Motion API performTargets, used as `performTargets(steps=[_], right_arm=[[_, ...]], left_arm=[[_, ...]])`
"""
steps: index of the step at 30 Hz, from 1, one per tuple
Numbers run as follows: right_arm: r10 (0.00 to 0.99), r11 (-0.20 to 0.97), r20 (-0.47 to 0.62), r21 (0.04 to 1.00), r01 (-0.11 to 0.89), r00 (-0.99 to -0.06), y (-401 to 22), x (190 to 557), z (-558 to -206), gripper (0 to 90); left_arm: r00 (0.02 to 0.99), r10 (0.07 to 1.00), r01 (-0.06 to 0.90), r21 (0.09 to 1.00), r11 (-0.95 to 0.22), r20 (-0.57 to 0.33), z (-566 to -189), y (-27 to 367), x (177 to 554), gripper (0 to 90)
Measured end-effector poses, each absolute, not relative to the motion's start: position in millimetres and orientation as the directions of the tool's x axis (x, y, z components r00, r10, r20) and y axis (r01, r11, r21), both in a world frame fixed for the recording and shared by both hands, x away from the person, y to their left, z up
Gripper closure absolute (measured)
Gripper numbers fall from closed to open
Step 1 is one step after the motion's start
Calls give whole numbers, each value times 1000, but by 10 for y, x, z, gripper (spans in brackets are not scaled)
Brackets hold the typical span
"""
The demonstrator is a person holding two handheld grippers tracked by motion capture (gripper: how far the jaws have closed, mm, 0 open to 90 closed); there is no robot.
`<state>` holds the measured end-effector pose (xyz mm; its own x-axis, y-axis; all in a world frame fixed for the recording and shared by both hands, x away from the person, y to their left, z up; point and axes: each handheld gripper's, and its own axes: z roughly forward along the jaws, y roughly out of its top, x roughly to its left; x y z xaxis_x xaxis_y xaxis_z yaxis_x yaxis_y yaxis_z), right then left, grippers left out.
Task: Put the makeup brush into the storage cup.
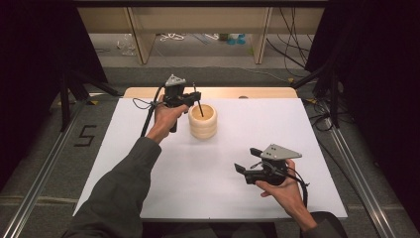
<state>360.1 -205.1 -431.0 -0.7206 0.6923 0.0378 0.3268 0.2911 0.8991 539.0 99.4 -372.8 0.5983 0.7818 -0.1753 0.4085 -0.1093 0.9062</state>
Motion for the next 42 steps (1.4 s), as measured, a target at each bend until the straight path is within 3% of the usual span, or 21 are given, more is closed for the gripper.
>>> performTargets(steps=[25, 27, 30, 32, 37, 42], right_arm=[[694, 286, 40, 901, 326, -719, -2058, 3603, -4308, 221], [693, 286, 40, 901, 326, -720, -2059, 3603, -4308, 221], [691, 290, 42, 898, 329, -722, -2055, 3600, -4308, 221], [690, 289, 43, 899, 330, -722, -2054, 3599, -4307, 221], [691, 290, 43, 898, 330, -722, -2051, 3601, -4311, 221], [690, 292, 41, 898, 329, -722, -2048, 3602, -4314, 221]], left_arm=[[605, 779, 438, 886, -149, -168, -4005, 930, 5404, 839], [605, 780, 433, 888, -155, -159, -4009, 919, 5387, 785], [602, 789, 408, 897, -172, -123, -3990, 917, 5354, 562], [595, 797, 395, 901, -177, -104, -3973, 926, 5339, 485], [580, 807, 394, 906, -155, -114, -3897, 1007, 5311, 378], [568, 814, 396, 907, -141, -121, -3822, 1124, 5265, 331]])
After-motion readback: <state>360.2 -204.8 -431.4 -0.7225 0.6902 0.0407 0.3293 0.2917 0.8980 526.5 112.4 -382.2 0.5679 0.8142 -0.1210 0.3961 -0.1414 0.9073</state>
